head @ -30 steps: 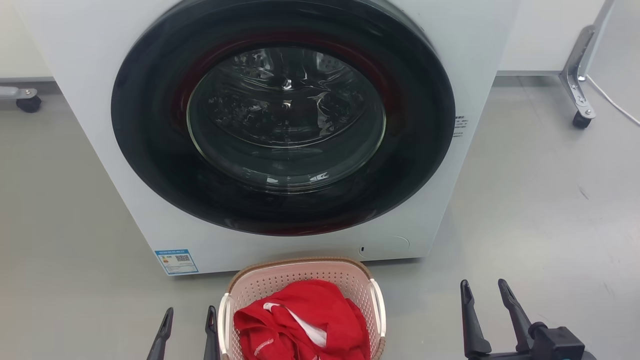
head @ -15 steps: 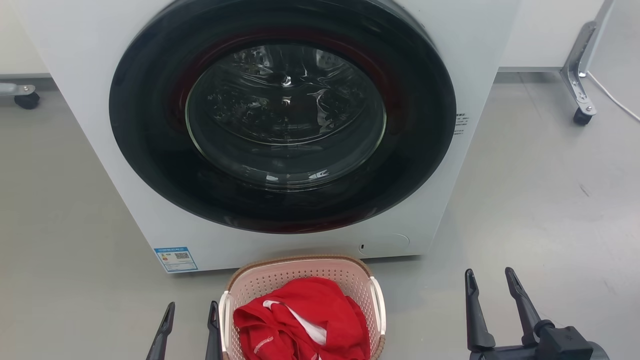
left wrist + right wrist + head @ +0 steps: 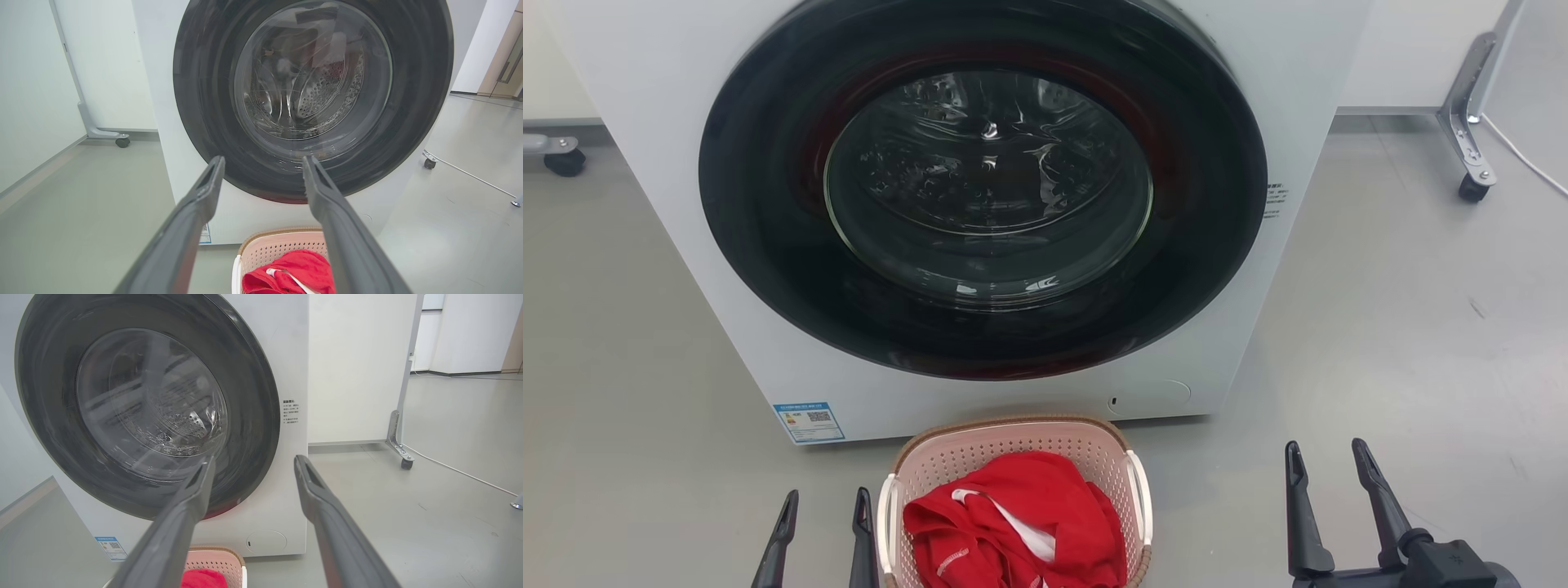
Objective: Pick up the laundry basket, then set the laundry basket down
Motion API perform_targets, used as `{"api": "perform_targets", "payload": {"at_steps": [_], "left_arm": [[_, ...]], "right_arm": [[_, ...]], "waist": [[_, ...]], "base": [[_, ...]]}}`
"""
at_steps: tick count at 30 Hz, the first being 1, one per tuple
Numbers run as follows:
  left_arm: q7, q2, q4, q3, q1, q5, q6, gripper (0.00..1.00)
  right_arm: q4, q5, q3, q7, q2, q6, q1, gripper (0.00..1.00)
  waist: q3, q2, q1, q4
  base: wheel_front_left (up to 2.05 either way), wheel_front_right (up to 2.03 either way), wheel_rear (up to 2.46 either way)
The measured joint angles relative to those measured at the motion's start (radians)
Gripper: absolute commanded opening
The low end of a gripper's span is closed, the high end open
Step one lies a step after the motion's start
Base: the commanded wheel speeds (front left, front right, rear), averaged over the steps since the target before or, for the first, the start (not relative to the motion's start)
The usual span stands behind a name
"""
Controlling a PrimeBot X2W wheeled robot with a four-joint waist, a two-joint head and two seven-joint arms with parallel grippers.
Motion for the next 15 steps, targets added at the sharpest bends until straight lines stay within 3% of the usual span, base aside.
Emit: {"api": "perform_targets", "payload": {"at_steps": [15], "left_arm": [[0.0,-0.007,-0.002,0.003,0.0,0.002,0.0,1.0]], "right_arm": [[-0.017,-0.003,-0.012,0.0,0.006,0.0,0.0,1.0]], "waist": [[0.011,0.0,0.0,0.0]], "base": [[0.0,0.0,0.0]]}}
